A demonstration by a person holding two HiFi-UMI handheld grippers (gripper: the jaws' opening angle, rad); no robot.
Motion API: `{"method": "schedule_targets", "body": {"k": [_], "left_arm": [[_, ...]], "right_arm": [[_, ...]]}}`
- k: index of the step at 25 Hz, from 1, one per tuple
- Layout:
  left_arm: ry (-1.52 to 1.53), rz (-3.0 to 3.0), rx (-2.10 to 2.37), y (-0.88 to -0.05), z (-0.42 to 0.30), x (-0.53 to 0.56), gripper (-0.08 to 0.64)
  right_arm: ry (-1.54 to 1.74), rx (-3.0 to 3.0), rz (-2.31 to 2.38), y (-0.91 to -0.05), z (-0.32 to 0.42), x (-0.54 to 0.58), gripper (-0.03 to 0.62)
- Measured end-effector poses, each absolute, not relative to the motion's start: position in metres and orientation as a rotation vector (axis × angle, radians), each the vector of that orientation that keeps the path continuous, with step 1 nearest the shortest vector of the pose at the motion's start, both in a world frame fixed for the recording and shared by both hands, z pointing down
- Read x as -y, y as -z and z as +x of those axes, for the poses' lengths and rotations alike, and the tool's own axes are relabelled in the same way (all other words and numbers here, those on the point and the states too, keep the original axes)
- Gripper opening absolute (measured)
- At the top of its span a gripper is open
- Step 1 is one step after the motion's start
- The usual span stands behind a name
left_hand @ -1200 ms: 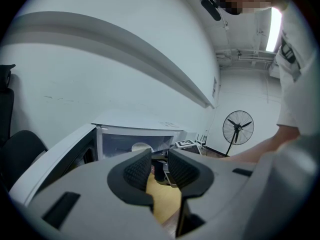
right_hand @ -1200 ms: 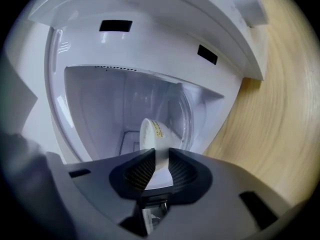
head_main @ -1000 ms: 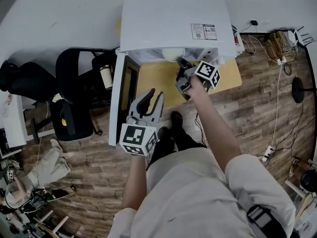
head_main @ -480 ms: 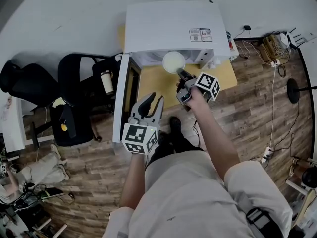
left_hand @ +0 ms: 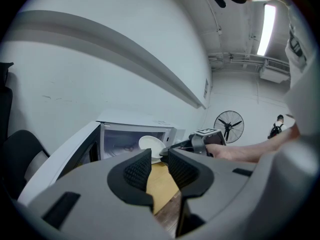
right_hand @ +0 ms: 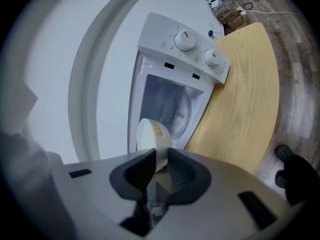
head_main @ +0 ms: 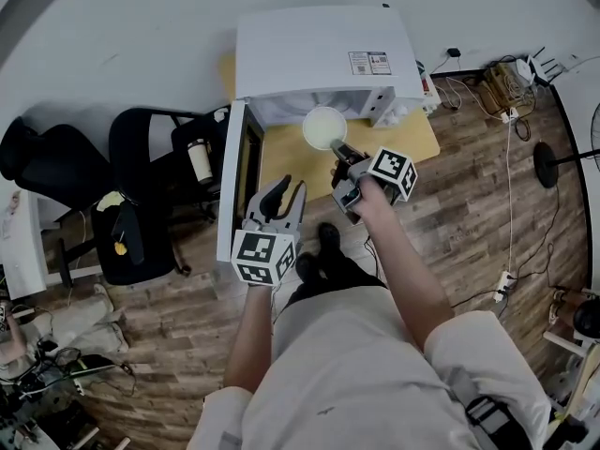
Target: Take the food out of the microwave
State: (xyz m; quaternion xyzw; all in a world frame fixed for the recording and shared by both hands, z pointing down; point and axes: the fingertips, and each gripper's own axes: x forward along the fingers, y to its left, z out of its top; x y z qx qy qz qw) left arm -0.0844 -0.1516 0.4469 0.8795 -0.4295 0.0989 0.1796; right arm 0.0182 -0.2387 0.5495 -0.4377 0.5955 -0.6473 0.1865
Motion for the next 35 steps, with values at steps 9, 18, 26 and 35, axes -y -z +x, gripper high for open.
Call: {"method": "schedule_targets", "body": {"k": [9,18,26,35], "left_arm": [[-0.263,2.522,1.189,-0.444,-0.082,0.136,0.1],[-0.266,2.54,1.173,-0.443,-0.084,0.117,0.092],[-0.263,2.546,1.163,-0.447,-0.088,0.105,0.071],[-0.275,2.547,1.175,-0.446,-0.089,0.108,0.044]], "right_arm": [[1.775,-1.704,-1.207,-0.511,0.009,0.201,0.058],[1.733,-1.707,-1.226,-0.486,0.005,0.173,0.06],[1.722,-1.699,-1.228,-0.478,0.004,0.151,0.06],[1.726,-1.703,-1.227,-0.476,0.003,0.146,0.06]]}}
